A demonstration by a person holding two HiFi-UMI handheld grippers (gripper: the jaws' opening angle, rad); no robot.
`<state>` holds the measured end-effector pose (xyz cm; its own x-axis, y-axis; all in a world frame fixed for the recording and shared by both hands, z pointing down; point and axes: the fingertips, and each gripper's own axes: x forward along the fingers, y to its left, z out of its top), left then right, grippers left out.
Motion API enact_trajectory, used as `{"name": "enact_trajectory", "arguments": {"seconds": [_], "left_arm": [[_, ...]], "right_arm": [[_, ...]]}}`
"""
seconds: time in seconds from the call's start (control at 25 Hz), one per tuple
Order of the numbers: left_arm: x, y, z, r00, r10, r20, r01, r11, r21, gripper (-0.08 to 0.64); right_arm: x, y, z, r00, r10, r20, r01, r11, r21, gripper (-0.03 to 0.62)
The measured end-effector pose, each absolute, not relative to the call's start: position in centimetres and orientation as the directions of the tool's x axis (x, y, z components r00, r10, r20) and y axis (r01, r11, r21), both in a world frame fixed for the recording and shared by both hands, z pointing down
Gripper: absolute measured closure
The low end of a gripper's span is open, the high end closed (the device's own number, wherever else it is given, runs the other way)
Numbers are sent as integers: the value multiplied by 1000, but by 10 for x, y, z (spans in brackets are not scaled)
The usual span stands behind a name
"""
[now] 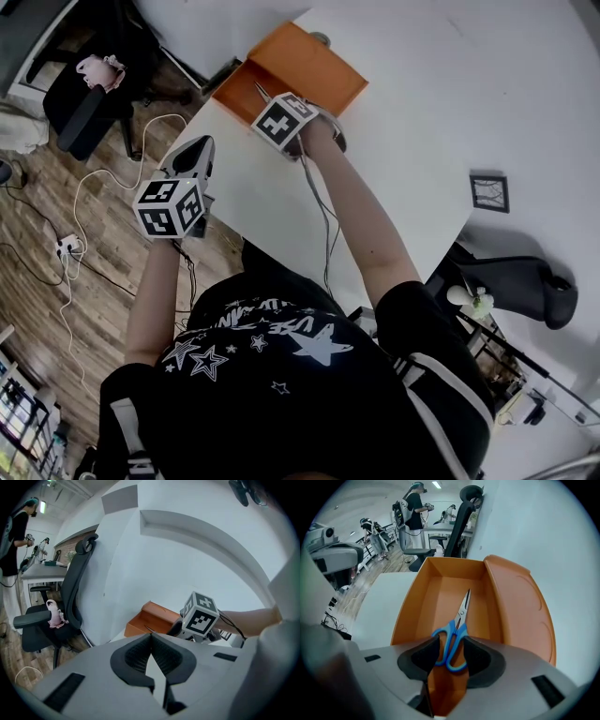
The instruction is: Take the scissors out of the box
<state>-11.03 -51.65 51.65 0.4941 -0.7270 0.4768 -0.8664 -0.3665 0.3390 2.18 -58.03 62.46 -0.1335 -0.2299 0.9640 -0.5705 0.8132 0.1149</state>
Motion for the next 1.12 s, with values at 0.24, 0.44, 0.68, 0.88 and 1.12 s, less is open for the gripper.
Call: {"name": "enact_trajectory", "arguments": {"seconds": [0.24,0.44,0.68,0.88,1.12], "left_arm": [[-109,-515,519,484,-732,480,-871,-353,342,541],[-109,-517,521,483,-733,479,-871,-349,346,541],[-104,-511,518,485,-732,479,-871,-355,339,541],[-111,-506,517,474,-739,479,-877,-345,335,541],[-117,-495,510,465,-755,462,-880,-339,332,541]], "right_arm": [[21,-577,628,-155,-151,976,-579,815,34,449],[17,-575,631,-165,-145,976,-554,832,30,479],[19,-571,626,-179,-163,970,-530,847,45,485],[16,-572,621,-198,-203,959,-523,849,72,486],[18,-570,605,-214,-263,941,-540,834,110,486]]}}
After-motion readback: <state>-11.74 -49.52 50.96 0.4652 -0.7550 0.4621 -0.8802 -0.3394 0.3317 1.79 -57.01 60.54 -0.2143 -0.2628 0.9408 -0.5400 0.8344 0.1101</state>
